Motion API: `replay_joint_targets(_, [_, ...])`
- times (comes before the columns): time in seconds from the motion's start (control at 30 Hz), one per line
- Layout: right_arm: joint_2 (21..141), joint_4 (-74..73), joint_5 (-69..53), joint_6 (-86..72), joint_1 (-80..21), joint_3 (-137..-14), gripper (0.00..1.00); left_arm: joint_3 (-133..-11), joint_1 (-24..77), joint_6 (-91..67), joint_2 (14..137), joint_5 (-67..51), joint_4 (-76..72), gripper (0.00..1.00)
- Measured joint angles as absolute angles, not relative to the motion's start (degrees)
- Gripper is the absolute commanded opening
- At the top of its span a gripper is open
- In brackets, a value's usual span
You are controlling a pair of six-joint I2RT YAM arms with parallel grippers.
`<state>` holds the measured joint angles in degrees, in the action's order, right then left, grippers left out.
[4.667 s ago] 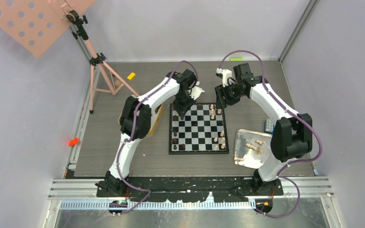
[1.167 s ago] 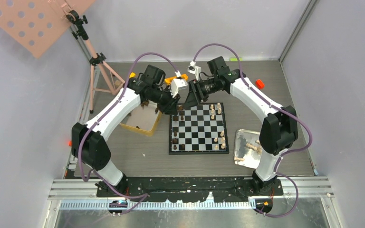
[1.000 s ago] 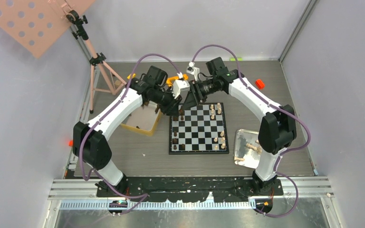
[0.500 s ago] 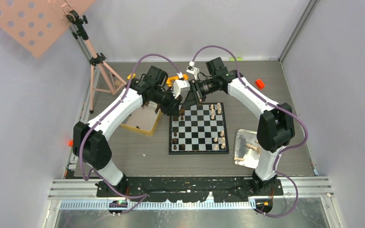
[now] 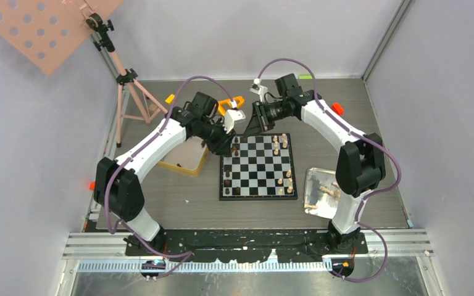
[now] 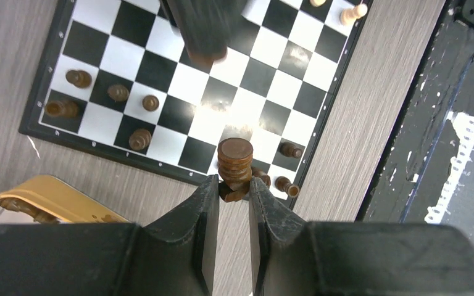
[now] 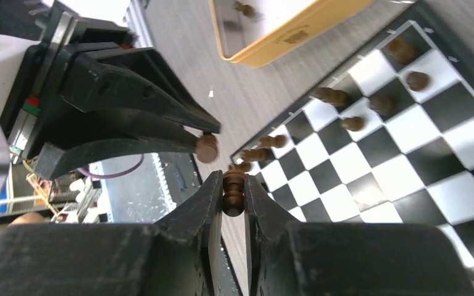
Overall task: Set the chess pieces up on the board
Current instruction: Pick up the chess piece from the storage box, then place the chess piece on the chessboard.
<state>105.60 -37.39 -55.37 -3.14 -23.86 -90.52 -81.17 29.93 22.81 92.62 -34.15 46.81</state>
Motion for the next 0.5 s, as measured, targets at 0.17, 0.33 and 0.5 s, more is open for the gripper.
replay_joint_targets(0.17, [105.6,-38.2,-50.5,-1.8,-21.8,-90.0,0.01,-77.6,28.8,23.0,91.5,-33.0,46.5,0.01])
replay_joint_targets(0.33, [105.6,-38.9,-43.2,0.4,-22.9,-88.7,0.01,-74.5,23.3,22.8,89.4,-32.5,46.3,0.01])
replay_joint_targets(0.5, [105.9,-39.1,-33.6,3.0,-27.6,-88.3,0.01,-72.8,15.7,21.1,86.9,-31.2,46.0,0.01])
